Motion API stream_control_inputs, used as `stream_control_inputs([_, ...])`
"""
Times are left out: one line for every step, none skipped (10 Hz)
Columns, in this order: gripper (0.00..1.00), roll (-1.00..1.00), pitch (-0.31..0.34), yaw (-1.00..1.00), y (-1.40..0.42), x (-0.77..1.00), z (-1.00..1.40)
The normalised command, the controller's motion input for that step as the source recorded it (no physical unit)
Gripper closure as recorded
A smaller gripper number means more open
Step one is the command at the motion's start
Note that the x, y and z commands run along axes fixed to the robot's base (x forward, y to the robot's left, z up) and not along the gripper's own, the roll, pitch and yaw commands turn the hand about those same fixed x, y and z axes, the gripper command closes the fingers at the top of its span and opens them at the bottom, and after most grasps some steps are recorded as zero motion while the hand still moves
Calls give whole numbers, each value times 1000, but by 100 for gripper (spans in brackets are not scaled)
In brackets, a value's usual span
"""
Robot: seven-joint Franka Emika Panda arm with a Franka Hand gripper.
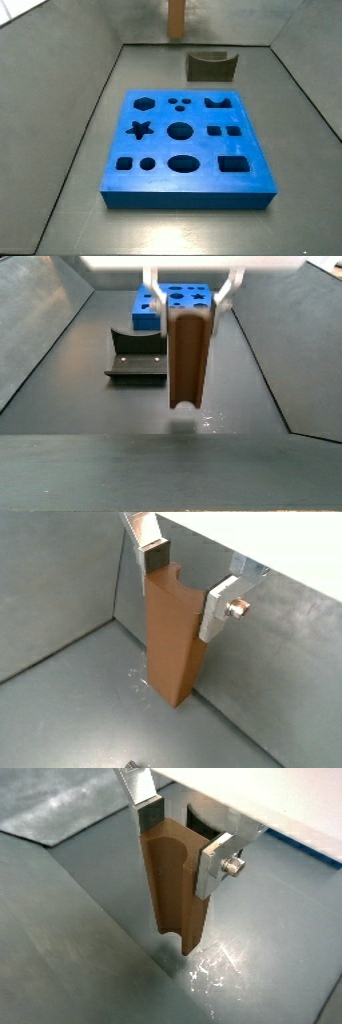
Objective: Pick up the arch object. Move up. Move to above the board. Insert the arch object.
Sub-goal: Move to above the board.
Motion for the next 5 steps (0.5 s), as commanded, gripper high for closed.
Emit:
stream_control_inputs([100, 62, -71, -394, 430, -228, 1000])
stream_control_inputs([100, 44, -63, -374, 437, -238, 1000])
stream_control_inputs([100, 12, -57, -318, 388, -226, 1000])
stream_control_inputs([100, -3, -20, -195, 292, -185, 1000])
stream_control_inputs([100, -7, 24, -100, 206, -139, 968])
